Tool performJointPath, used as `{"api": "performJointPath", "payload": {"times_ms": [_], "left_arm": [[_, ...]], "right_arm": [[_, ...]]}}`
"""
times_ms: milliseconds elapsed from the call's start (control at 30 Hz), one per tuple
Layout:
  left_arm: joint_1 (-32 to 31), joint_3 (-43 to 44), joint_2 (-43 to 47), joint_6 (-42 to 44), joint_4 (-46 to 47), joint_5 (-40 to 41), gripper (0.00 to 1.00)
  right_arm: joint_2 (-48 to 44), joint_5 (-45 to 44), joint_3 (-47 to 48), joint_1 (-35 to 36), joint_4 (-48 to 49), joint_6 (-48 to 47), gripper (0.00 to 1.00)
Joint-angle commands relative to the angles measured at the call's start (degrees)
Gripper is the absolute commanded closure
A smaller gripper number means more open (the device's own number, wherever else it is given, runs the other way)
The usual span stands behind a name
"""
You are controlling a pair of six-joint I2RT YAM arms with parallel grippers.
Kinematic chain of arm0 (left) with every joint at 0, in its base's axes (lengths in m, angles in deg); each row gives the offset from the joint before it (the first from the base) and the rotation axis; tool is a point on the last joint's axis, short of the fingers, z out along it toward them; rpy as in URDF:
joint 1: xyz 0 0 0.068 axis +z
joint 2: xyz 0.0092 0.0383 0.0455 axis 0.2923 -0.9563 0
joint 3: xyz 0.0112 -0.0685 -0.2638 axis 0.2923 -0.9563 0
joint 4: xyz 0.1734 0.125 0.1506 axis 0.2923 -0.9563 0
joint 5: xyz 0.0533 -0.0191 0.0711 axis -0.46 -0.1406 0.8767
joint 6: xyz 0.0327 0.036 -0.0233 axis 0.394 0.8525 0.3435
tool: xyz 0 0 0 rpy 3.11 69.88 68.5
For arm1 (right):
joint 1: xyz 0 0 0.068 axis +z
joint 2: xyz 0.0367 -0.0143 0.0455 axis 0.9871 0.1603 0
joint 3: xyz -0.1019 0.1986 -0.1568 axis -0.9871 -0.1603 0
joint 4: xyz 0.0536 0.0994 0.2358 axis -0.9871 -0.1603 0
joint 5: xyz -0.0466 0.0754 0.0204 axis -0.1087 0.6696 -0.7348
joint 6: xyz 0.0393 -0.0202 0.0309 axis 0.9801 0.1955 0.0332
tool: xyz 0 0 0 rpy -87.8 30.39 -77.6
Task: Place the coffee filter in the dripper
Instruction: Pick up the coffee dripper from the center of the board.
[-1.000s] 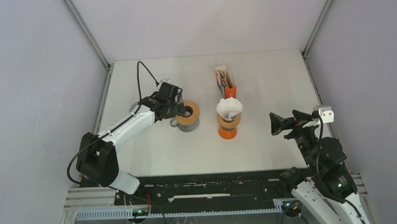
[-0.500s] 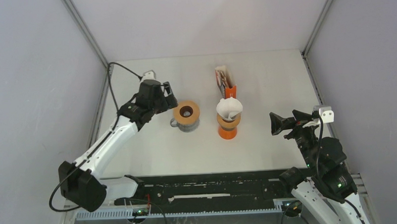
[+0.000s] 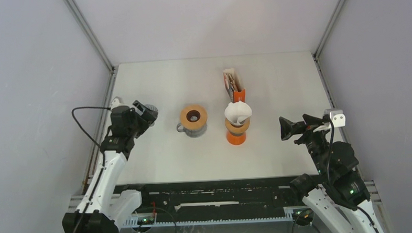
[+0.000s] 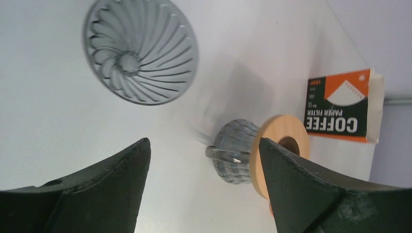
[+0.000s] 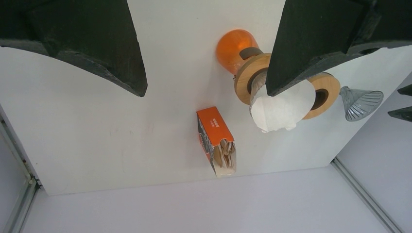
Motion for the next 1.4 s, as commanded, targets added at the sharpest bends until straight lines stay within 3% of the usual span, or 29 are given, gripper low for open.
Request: {"api": "performJointPath", "payload": {"times_ms": [0,267,400,800,933,1267,1367], "left_arm": [[7.77,-6.11,3.88,-5.01,6.56,-8.02,0.14],[20.34,-16.15,5.2,-12.65,17.15,-14.91,0.19],[23.14,-17.79,2.75,-15.15,22.74,-16.24,0.22],[23.91,-17.03,-10.05,-19.9,35.94,-17.3,0.39],[23.81,-16.5,-13.02,-20.17,36.43,-16.0,0.47],[23.91,-14.71,-19.78,-19.02,38.36,-16.74,0.52],[23.91,-14.2,-21.63,-18.99,39.38,-18.1,0.6]], "right_arm": [[0.76,0.36,-0.11,-0.32,2.63,-0.56,0.0],[1.13,0.59,-0.13,-0.31,2.63,-0.67,0.0],[1.15,0.45,-0.13,-0.32,2.54,-0.66,0.0],[1.49,-0.11,-0.1,-0.4,2.37,-0.8,0.0],[1.71,-0.3,-0.13,-0.54,2.41,-0.91,0.0],[2.46,0.04,-0.14,-1.13,2.54,-0.92,0.0],[2.6,0.08,-0.13,-1.46,2.54,-0.82,0.0]]}}
